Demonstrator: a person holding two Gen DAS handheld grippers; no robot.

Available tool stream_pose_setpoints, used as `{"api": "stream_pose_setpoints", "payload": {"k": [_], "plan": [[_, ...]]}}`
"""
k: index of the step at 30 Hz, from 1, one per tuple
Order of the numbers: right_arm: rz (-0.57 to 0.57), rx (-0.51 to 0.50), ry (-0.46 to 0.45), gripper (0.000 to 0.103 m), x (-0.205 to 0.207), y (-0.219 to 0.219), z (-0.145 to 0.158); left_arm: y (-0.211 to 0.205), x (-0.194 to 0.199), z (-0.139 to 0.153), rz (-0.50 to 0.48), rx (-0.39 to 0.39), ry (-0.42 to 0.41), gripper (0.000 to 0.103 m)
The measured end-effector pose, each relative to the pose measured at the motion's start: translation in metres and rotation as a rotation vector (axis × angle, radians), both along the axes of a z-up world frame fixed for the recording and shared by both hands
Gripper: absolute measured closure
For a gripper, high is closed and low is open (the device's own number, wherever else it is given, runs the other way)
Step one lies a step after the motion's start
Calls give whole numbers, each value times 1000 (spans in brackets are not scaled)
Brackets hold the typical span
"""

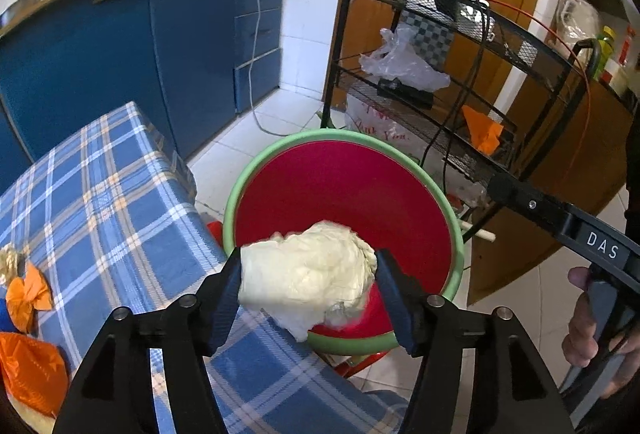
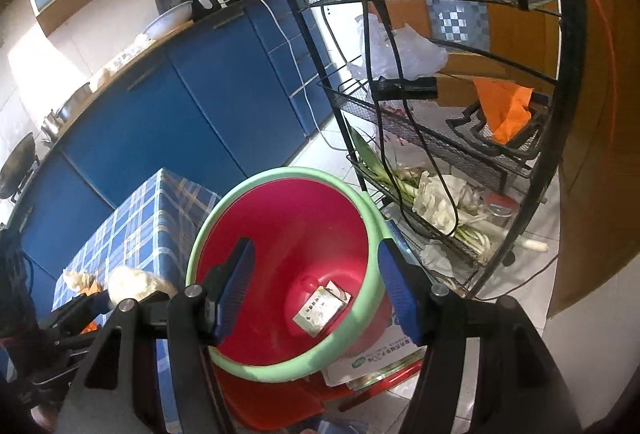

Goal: Collect trash
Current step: 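Open both tools to drop the paper and box into the bucket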

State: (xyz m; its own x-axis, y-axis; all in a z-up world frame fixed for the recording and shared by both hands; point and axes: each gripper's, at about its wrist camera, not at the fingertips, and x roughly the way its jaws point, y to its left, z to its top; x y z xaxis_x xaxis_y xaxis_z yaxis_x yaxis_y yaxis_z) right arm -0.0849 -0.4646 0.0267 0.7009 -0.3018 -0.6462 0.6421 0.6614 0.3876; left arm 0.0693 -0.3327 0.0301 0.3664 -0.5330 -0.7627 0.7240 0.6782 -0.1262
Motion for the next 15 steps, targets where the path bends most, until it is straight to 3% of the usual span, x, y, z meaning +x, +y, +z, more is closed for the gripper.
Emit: {"api": "stream_pose_setpoints", "payload": {"k": [7, 11, 15], "plan": [[11, 10, -10, 37, -1, 5, 0, 6, 0, 6, 9, -24, -4, 37], [16, 8, -15, 37, -2, 8, 1, 3, 2, 7, 10, -34, -2, 27], [13, 11, -13, 36, -3, 8, 1, 3, 2, 9, -1, -43, 2, 26]]}}
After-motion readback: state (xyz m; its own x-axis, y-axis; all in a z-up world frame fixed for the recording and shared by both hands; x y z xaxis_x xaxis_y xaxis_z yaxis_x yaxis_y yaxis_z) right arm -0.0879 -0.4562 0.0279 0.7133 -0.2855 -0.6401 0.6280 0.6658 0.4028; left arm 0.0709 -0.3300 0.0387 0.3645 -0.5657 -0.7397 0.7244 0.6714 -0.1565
